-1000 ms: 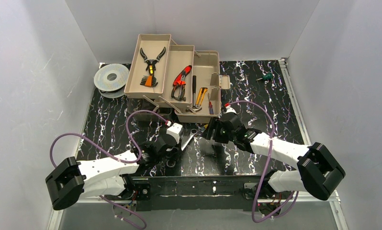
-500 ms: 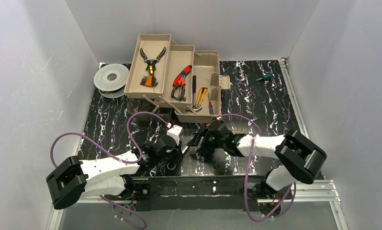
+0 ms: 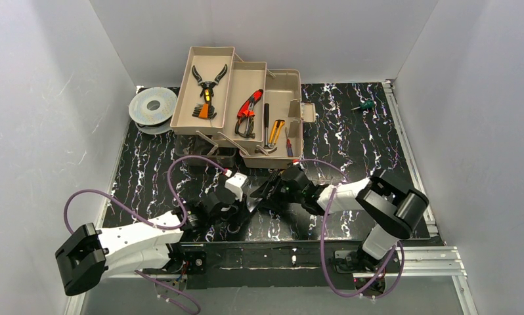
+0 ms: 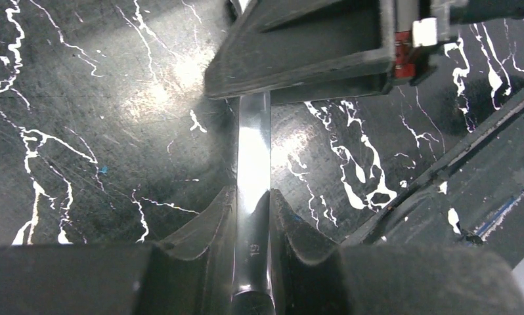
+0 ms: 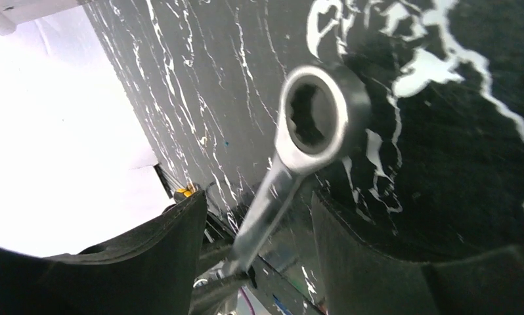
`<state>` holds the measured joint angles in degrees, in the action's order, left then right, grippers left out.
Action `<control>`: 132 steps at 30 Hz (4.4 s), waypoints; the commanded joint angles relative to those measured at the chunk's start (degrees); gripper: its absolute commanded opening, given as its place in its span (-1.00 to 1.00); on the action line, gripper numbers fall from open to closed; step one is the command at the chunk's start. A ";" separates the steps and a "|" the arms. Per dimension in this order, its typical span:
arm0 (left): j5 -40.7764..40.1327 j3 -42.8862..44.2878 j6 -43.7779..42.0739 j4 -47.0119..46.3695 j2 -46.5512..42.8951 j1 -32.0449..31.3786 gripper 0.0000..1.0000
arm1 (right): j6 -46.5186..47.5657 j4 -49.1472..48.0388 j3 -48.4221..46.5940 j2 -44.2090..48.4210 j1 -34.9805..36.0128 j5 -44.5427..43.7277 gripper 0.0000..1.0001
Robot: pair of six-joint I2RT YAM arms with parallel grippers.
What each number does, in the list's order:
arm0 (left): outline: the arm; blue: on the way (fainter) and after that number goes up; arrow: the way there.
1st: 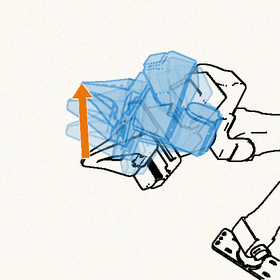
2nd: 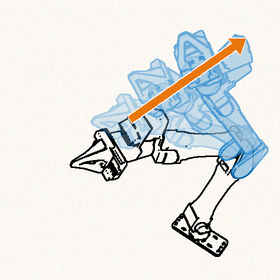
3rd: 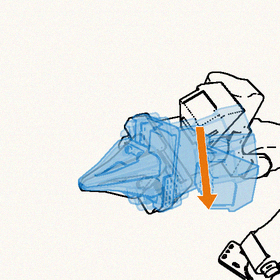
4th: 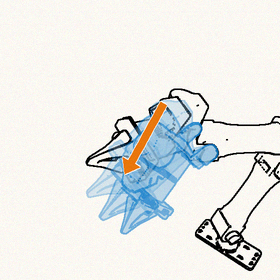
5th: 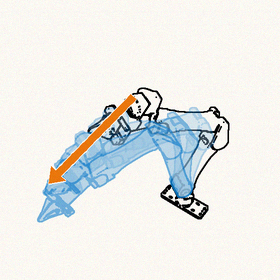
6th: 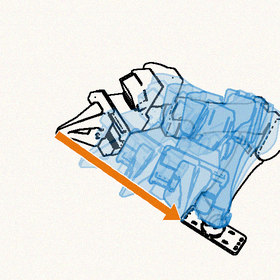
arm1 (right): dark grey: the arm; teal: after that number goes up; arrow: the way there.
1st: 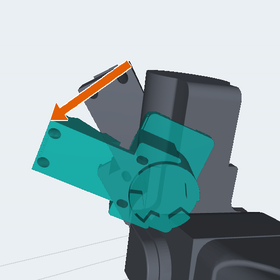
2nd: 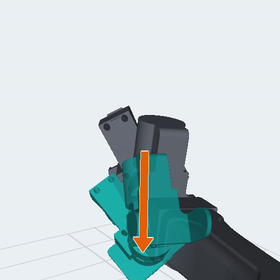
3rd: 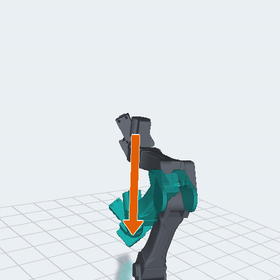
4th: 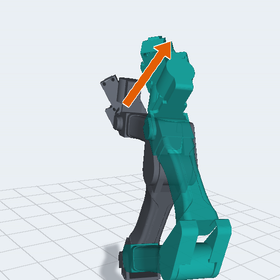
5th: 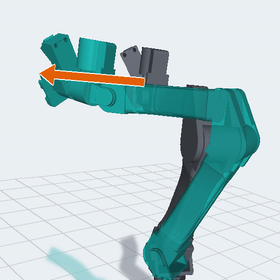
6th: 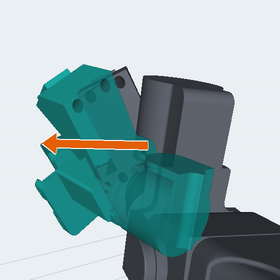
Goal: Pack the tool kit
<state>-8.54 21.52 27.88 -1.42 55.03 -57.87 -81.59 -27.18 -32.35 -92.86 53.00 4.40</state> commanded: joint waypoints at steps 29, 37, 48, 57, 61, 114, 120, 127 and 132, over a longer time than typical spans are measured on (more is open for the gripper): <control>-4.79 5.64 -0.90 15.33 -21.12 0.56 0.71 | 43.85 38.83 -27.05 19.96 -23.73 6.93 -0.97; -5.87 6.59 -0.63 17.61 -21.89 0.52 0.71 | 51.03 48.84 -49.49 5.64 -30.66 10.24 -0.97; -8.19 5.92 -0.38 20.05 -23.67 0.52 0.72 | 60.23 58.90 -72.64 -17.11 -30.83 9.71 -0.91; -9.91 5.82 -0.81 20.54 -23.85 0.53 0.72 | 61.71 61.67 -74.46 -15.43 -28.57 7.12 0.25; -10.95 5.66 -0.94 20.58 -24.87 0.56 0.73 | 61.54 61.02 -70.14 -8.85 -28.57 4.81 0.35; -18.06 3.89 -1.39 24.19 -36.83 0.56 0.76 | 43.23 36.15 -30.65 -11.63 1.76 -41.34 0.43; -18.26 3.25 -1.39 24.23 -37.48 0.52 0.76 | 35.74 42.92 -29.77 -15.43 0.93 -47.15 0.48; -18.20 2.70 -1.14 24.20 -37.85 0.54 0.77 | 29.02 45.92 -19.94 -7.31 -5.06 -48.07 0.48; -17.87 2.83 -1.37 23.24 -36.59 0.53 0.77 | 27.54 44.74 -12.90 -0.35 -10.29 -45.13 0.48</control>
<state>-25.12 23.42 27.03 21.72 17.47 -57.49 -50.62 13.59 -50.36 -95.83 48.69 -40.06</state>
